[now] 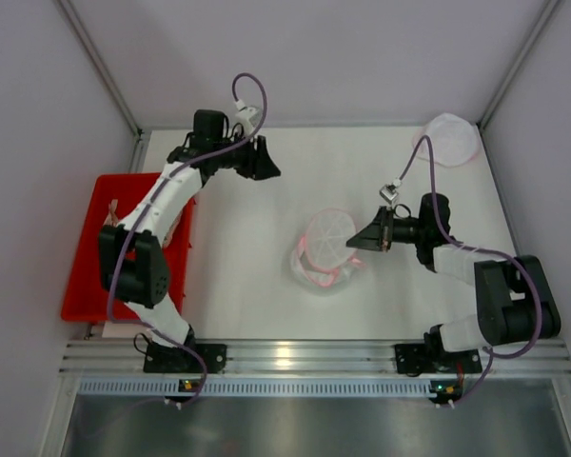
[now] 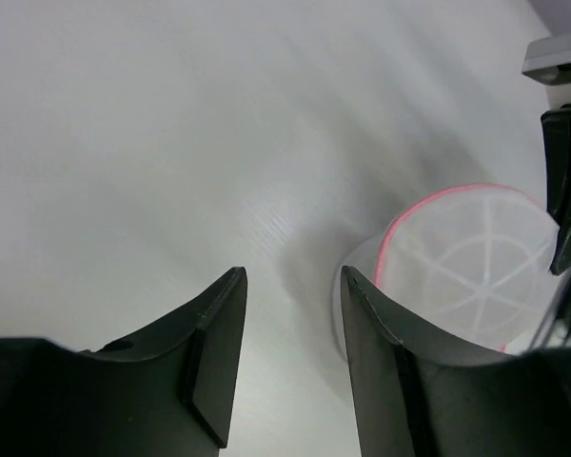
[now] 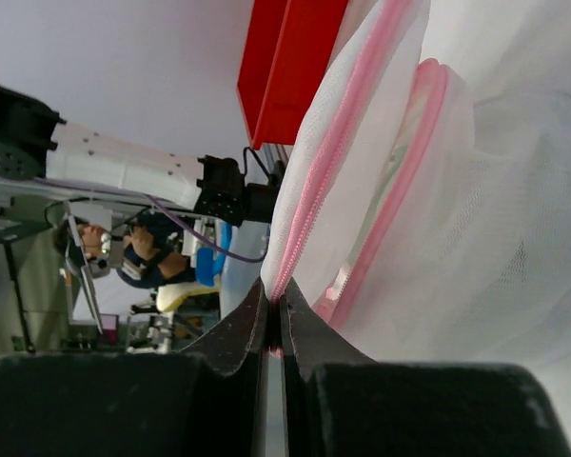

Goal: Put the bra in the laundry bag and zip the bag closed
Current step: Close the laundry bag at the center of the board.

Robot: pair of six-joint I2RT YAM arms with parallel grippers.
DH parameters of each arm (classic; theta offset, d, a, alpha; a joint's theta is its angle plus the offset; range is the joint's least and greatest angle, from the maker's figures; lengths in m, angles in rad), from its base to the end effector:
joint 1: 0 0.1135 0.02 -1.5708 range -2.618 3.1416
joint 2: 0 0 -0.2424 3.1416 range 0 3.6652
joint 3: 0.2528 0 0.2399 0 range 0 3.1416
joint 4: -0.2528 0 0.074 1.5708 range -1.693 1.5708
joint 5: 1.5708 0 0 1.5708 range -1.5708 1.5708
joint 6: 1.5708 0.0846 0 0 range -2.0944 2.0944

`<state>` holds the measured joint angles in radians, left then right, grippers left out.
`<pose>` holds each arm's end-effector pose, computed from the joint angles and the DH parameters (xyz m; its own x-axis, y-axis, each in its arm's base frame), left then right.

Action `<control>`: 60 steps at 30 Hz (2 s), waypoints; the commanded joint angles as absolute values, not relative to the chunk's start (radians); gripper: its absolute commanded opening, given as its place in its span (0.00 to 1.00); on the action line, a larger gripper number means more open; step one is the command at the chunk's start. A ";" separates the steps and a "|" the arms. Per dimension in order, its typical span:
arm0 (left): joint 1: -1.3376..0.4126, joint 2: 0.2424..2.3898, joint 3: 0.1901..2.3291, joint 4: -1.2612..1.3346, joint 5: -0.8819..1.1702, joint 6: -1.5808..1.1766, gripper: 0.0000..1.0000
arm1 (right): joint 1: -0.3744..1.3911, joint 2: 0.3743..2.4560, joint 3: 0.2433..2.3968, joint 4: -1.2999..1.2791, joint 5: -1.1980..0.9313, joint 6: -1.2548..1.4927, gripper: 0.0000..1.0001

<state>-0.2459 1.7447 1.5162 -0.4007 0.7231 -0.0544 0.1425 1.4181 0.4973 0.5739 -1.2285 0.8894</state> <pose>0.3868 -0.1548 0.2772 -0.6081 0.1106 -0.7861 0.6693 0.6039 -0.4328 0.2537 0.1169 0.1697 -0.9301 0.1299 -0.3436 -0.3210 0.1675 0.9322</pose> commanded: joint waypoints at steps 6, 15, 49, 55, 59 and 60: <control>-0.558 1.342 1.257 -0.491 0.251 0.215 0.52 | 0.127 1.445 0.483 0.689 -1.217 1.123 0.00; -0.992 1.296 1.143 -0.492 -0.009 -0.026 0.47 | 0.101 1.399 0.465 0.552 -1.131 1.195 0.00; -0.425 1.764 1.353 -0.192 1.074 -0.370 0.82 | 0.161 1.598 0.993 -0.744 -1.497 -0.465 0.00; -0.419 1.776 1.286 -0.033 1.059 -0.488 0.82 | 0.147 1.835 1.169 -1.497 -1.579 -1.175 0.00; -0.356 1.718 1.244 0.071 1.012 -0.482 0.83 | 0.155 1.824 1.163 -1.499 -1.592 -1.169 0.00; -0.347 1.712 1.246 0.064 0.988 -0.459 0.84 | 0.153 1.816 1.163 -1.497 -1.588 -1.169 0.00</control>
